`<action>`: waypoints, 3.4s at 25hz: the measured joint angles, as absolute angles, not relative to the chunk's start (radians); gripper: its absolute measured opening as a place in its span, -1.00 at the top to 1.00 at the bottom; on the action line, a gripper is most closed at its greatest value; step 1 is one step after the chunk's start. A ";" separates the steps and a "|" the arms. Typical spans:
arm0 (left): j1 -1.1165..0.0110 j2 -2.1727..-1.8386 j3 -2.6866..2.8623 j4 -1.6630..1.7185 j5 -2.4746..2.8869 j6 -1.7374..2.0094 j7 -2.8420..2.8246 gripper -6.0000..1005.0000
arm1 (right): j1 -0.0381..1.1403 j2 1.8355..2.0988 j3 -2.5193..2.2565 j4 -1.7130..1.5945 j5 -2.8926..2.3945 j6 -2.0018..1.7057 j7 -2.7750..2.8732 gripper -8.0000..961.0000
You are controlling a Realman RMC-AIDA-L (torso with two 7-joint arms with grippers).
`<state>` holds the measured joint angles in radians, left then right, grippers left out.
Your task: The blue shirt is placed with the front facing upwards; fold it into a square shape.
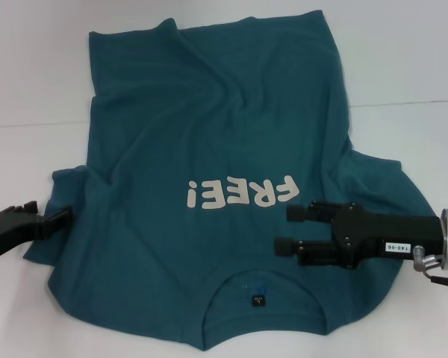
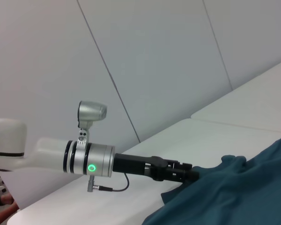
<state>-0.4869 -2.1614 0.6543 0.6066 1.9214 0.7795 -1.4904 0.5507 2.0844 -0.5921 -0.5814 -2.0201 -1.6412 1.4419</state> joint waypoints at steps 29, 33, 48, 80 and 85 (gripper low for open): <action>-0.498 -2.163 0.681 0.608 1.945 0.763 -1.512 0.98 | 0.546 2.084 -0.592 -0.585 -2.008 -1.633 1.442 -0.85; -0.494 -2.163 0.676 0.619 1.941 0.760 -1.512 0.98 | 0.546 2.084 -0.592 -0.582 -2.000 -1.630 1.442 -0.85; -0.446 -2.156 0.658 0.758 1.956 0.721 -1.565 0.98 | 0.555 2.086 -0.598 -0.543 -1.977 -1.612 1.442 -0.86; -0.476 -2.163 0.701 0.793 1.934 1.128 -1.752 0.98 | 0.549 2.086 -0.605 -0.528 -1.971 -1.607 1.435 -0.84; -0.493 -2.163 0.707 0.758 1.907 1.147 -1.765 0.98 | 0.546 2.086 -0.606 -0.523 -1.971 -1.607 1.432 -0.85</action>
<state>-0.4934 -2.1629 0.7070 0.7577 1.9075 1.1472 -1.7646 0.5460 2.0858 -0.6061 -0.5226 -1.9711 -1.6070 1.4324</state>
